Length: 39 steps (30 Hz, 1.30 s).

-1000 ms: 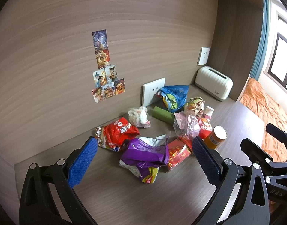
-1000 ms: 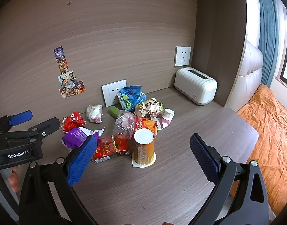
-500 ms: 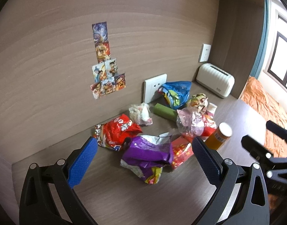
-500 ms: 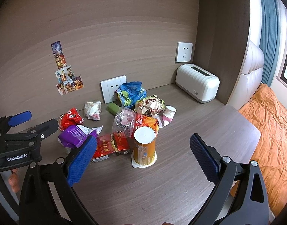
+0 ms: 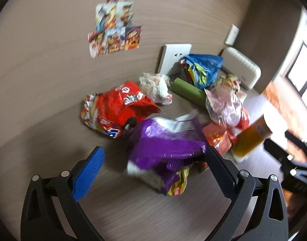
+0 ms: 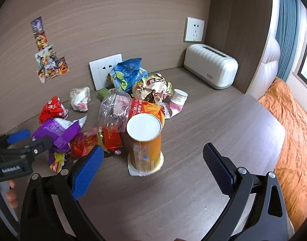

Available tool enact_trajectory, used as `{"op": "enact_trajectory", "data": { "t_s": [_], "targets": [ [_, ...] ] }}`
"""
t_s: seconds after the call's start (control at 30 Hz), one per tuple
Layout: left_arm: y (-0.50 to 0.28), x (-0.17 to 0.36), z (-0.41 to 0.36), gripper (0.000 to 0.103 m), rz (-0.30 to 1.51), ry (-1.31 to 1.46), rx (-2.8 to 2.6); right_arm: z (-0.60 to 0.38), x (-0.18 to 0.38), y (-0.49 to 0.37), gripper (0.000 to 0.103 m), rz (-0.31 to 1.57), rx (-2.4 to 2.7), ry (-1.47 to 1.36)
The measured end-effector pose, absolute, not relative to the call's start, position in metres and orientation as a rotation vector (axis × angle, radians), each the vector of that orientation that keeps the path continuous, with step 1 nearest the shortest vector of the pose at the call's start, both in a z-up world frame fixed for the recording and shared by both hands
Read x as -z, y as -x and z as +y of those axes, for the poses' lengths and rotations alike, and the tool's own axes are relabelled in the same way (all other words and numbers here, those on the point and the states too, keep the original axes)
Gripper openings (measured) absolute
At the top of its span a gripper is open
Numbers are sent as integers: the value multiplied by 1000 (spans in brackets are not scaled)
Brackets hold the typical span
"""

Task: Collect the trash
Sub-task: 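Grasp the purple snack bag with the left tool while the right tool grasps the orange paper cup, then carry the purple bag and orange cup to the white bin and release both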

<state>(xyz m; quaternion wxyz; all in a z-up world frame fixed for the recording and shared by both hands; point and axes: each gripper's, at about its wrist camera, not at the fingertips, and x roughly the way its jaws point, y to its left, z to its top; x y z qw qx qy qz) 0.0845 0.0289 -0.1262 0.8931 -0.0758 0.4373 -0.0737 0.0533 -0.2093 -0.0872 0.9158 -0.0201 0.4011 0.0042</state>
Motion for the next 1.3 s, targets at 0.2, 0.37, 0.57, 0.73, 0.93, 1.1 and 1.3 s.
{"op": "enact_trajectory", "data": {
  "t_s": [0.2, 0.37, 0.57, 0.73, 0.93, 1.1, 1.3],
  "targets": [
    [-106, 144, 25, 98, 935, 195, 163, -207, 104, -78, 99, 844, -2, 21],
    [-113, 158, 18, 98, 944, 176, 173, -207, 112, -82, 91, 860, -21, -3],
    [-109, 167, 9, 72, 913, 53, 188, -203, 123, -81, 60, 893, -56, 16],
    [-96, 154, 10, 69, 867, 17, 203, -206, 121, -79, 45, 890, -57, -3],
    [-81, 134, 21, 69, 837, -4, 185, -207, 102, -69, 45, 858, -70, -1],
    [-62, 111, 21, 69, 805, -18, 195, -212, 86, -54, 45, 823, -64, 5],
    [-34, 88, -18, 69, 779, -52, 322, -240, 71, -21, 45, 793, -17, -25]
  ]
}}
